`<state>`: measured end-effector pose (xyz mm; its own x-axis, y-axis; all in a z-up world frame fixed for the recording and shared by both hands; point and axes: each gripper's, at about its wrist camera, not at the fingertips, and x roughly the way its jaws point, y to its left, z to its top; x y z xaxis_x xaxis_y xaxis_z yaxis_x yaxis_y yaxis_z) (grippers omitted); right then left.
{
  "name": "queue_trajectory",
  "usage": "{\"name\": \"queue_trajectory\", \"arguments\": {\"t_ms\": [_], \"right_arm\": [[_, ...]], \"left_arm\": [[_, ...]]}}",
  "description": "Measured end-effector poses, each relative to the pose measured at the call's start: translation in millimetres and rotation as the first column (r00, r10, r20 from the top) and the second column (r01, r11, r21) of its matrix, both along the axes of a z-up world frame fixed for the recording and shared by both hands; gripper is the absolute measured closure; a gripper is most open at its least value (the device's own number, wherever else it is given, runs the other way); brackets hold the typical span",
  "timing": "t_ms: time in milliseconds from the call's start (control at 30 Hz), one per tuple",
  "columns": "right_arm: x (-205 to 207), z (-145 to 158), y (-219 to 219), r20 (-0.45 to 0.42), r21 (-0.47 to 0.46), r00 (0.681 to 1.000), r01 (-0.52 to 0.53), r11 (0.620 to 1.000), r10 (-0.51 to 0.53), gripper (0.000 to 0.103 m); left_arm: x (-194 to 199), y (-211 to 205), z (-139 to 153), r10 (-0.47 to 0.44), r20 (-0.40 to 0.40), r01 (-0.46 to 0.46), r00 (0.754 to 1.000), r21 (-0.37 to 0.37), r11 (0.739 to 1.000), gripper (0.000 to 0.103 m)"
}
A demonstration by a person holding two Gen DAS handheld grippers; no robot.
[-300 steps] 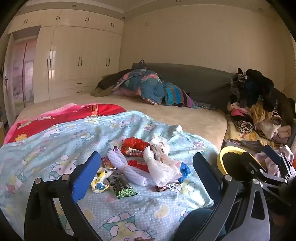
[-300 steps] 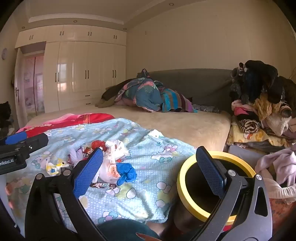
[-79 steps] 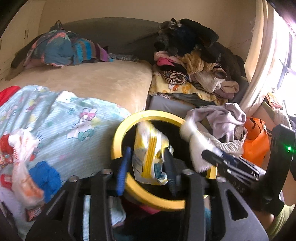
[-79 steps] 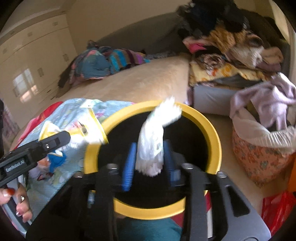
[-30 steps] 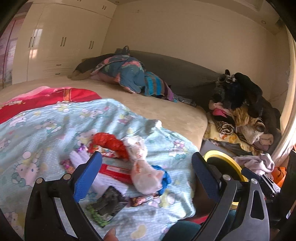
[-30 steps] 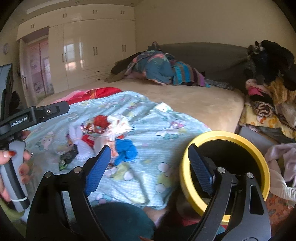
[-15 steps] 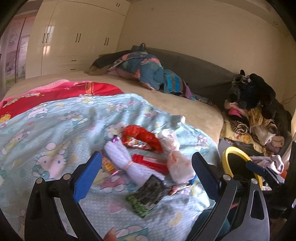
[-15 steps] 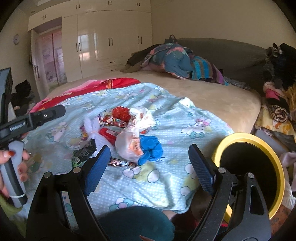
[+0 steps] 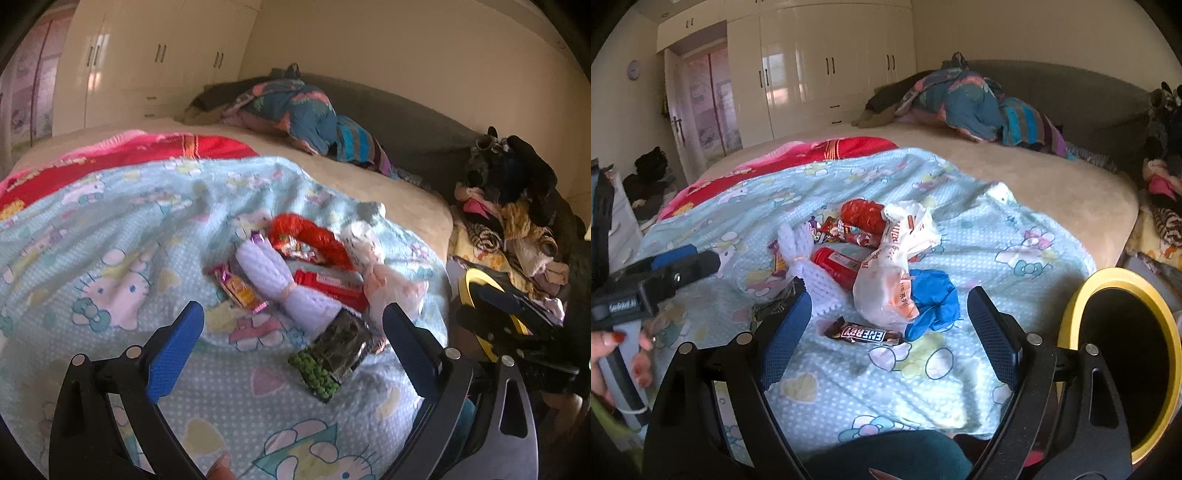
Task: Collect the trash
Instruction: 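Grasp the green-pea snack bag with the left gripper while the right gripper grasps a white bag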
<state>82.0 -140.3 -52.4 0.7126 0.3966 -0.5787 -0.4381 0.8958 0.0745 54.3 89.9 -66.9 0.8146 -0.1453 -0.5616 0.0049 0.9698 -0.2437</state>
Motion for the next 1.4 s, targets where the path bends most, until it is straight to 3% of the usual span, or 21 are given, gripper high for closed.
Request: {"name": "queue_trajectory", "arguments": {"t_ms": [333, 733, 933, 1033, 1100, 1167, 1400], "right_arm": [[16, -10, -2, -0.034, -0.002, 0.999, 0.013, 1.0, -0.014, 0.025], [40, -19, 9, -0.082, 0.012, 0.997, -0.003, 1.0, 0.004, 0.026], [51, -28, 23, -0.108, -0.01, 0.994, -0.032, 0.999, 0.031, 0.041], [55, -34, 29, -0.131, -0.004, 0.99, -0.043, 0.999, 0.042, 0.054], [57, -38, 30, -0.142, -0.003, 0.989, -0.048, 0.999, 0.047, 0.072], [58, -41, 29, -0.15, 0.01, 0.987, -0.056, 0.998, 0.056, 0.078], [50, -36, 24, -0.111, 0.032, 0.992, -0.059, 0.998, 0.063, 0.087]], "left_arm": [[7, -30, -31, -0.155, -0.076, 0.16, 0.985, 0.054, 0.986, 0.01], [25, -37, -51, -0.185, -0.136, 0.191, 0.973, 0.038, 0.981, 0.022], [31, -33, -59, -0.169, -0.156, 0.173, 0.973, 0.008, 0.985, 0.032], [32, -33, -63, -0.169, -0.17, 0.17, 0.971, -0.004, 0.985, 0.038], [32, -33, -66, -0.167, -0.18, 0.169, 0.969, -0.006, 0.986, 0.044], [32, -32, -69, -0.164, -0.187, 0.163, 0.969, -0.017, 0.986, 0.05], [30, -26, -68, -0.157, -0.185, 0.15, 0.97, -0.054, 0.987, 0.065]]}}
